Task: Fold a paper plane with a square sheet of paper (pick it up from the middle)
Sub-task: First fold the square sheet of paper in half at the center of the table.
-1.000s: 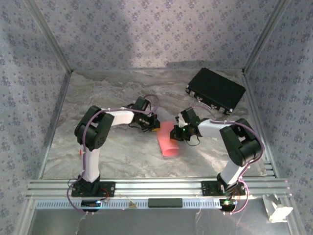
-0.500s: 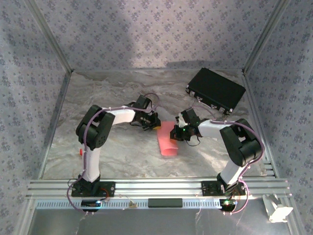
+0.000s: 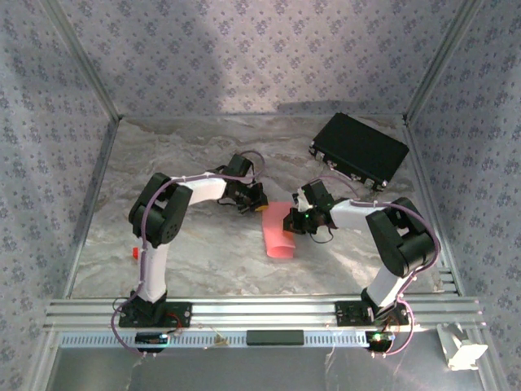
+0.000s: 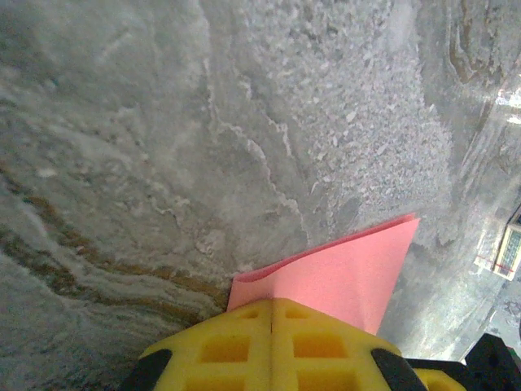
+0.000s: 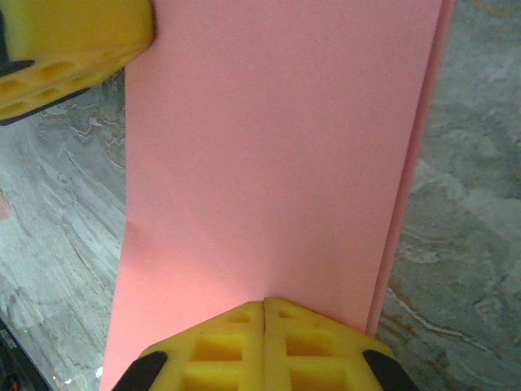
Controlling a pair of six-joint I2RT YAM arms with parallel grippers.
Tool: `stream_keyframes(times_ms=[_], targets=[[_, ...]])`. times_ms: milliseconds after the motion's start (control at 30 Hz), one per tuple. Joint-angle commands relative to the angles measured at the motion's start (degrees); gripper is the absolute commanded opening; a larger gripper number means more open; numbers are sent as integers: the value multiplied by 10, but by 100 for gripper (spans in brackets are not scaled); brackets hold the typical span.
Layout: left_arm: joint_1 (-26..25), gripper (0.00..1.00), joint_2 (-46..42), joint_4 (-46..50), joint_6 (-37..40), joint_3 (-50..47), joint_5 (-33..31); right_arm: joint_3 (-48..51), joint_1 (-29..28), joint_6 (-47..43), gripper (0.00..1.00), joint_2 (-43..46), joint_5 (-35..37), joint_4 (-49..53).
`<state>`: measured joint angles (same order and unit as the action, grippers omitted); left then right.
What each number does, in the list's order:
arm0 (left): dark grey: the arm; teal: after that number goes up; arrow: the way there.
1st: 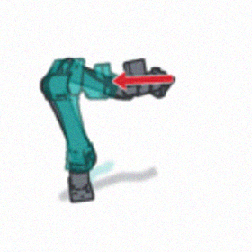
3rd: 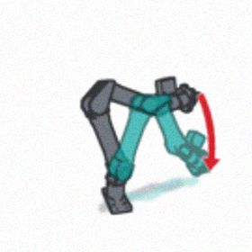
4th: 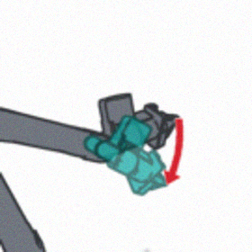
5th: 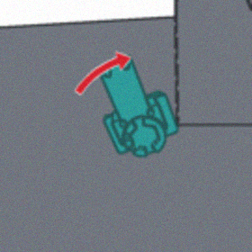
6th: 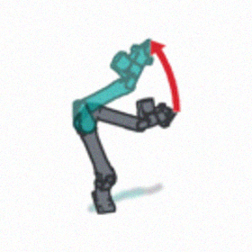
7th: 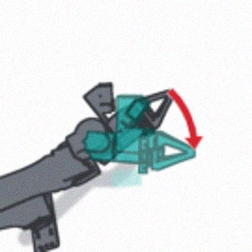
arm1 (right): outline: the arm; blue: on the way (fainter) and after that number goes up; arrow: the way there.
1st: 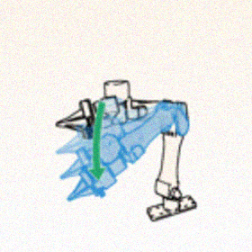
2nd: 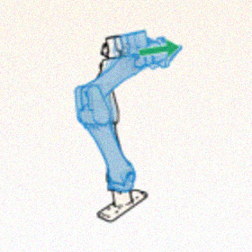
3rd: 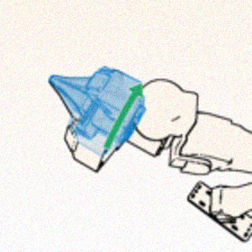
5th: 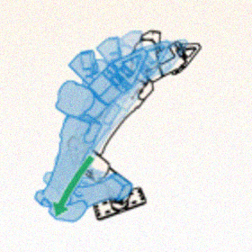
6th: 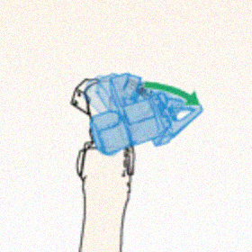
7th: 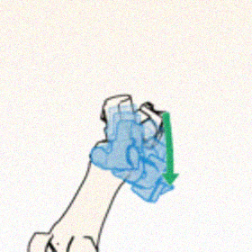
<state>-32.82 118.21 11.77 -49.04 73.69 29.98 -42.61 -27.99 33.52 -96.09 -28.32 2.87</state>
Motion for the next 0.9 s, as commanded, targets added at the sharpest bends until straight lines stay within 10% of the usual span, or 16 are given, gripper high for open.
stream_keyframes(times_ms=[0,867], targets=[[21,0,24,18,-13,23,-84,27,3,-12,0,-12,30,77],[23,0,10,19,-38,53,-105,9,5,-14,0,-15,45,87]])
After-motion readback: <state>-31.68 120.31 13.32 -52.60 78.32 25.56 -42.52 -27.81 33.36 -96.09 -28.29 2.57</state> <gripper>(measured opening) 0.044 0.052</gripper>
